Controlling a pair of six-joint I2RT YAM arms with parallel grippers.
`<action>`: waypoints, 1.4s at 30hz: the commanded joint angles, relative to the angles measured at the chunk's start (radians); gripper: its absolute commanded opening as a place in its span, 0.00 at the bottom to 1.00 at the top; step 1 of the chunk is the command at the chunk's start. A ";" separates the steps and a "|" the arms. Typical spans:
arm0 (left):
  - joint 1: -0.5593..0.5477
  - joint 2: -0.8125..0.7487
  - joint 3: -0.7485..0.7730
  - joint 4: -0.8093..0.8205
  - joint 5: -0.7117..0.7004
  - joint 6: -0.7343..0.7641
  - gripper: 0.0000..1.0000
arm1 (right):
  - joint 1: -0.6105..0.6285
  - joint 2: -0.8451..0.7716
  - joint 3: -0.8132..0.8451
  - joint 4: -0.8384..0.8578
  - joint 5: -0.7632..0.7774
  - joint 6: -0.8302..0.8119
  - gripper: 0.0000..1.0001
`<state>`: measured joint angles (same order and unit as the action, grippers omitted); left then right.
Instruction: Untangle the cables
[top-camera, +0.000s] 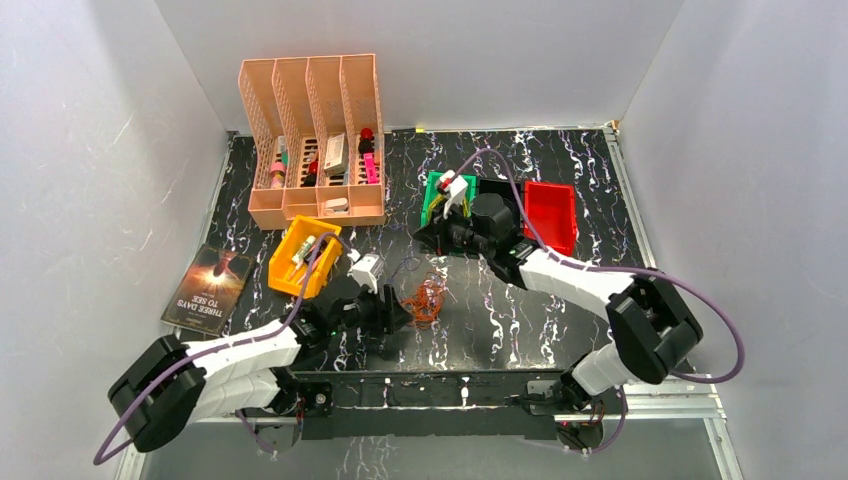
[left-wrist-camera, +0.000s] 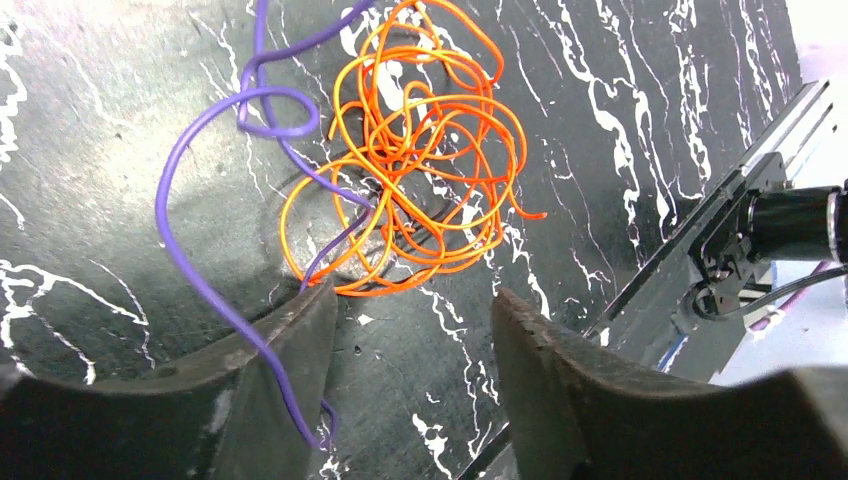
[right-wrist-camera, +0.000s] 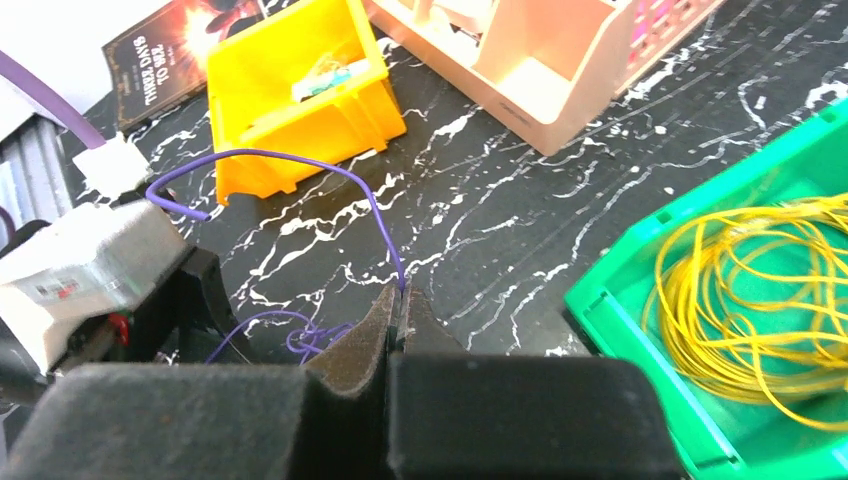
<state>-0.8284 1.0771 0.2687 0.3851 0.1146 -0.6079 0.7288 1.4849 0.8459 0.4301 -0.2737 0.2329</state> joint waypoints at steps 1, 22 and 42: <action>-0.001 -0.094 0.000 -0.050 -0.045 -0.010 0.62 | 0.004 -0.091 -0.015 -0.095 0.097 -0.060 0.00; 0.003 -0.349 0.156 -0.206 -0.121 0.153 0.78 | 0.004 -0.526 0.075 -0.337 0.296 -0.031 0.00; 0.004 -0.262 0.121 -0.138 -0.117 0.124 0.77 | 0.003 -0.545 0.403 -0.521 0.528 -0.187 0.00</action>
<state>-0.8276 0.7998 0.3920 0.2363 0.0071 -0.4732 0.7288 0.9272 1.1900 -0.0711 0.1822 0.0845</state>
